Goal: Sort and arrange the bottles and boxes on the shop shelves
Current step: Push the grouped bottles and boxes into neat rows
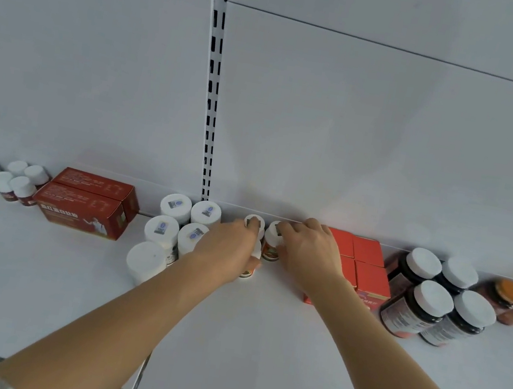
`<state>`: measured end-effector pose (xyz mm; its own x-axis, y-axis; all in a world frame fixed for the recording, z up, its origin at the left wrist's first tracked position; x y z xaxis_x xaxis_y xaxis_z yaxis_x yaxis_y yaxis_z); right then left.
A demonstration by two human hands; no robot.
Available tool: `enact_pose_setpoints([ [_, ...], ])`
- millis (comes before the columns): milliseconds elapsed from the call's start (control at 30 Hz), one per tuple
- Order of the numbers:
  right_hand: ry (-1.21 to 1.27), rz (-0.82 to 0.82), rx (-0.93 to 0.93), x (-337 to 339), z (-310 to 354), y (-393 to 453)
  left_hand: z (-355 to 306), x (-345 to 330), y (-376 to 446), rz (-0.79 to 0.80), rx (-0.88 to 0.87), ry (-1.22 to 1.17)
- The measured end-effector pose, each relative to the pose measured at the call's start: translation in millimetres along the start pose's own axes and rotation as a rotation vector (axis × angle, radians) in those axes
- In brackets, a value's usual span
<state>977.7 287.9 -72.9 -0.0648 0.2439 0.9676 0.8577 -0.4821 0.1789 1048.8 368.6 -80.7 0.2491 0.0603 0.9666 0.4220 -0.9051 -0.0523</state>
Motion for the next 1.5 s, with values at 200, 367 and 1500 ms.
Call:
enact_pose_setpoints([
  [200,0.035,-0.075,-0.022,25.5,-11.1,-18.4,-5.7,26.9,-0.2,-0.111,0.002,0.052],
  [367,0.049,-0.136,-0.076,51.1,-46.9,-44.7,-50.0,50.4,-7.3,-0.269,-0.166,0.048],
  [1500,-0.165,0.142,0.051,6.0,-126.8,-93.5,-135.5,-31.4,16.0,-0.018,-0.084,0.017],
])
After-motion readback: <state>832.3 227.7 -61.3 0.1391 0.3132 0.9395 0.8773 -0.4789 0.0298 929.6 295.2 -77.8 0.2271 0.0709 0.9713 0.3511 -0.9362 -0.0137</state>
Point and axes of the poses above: each hand's wrist, its own y-axis towards the middle knuckle, its own x-axis out of the back of the hand, z = x × y, the point moved 10 cm from there along y, towards the middle knuckle, and after that the axes turned 6 degrees about -y, right-handed, at the moved point
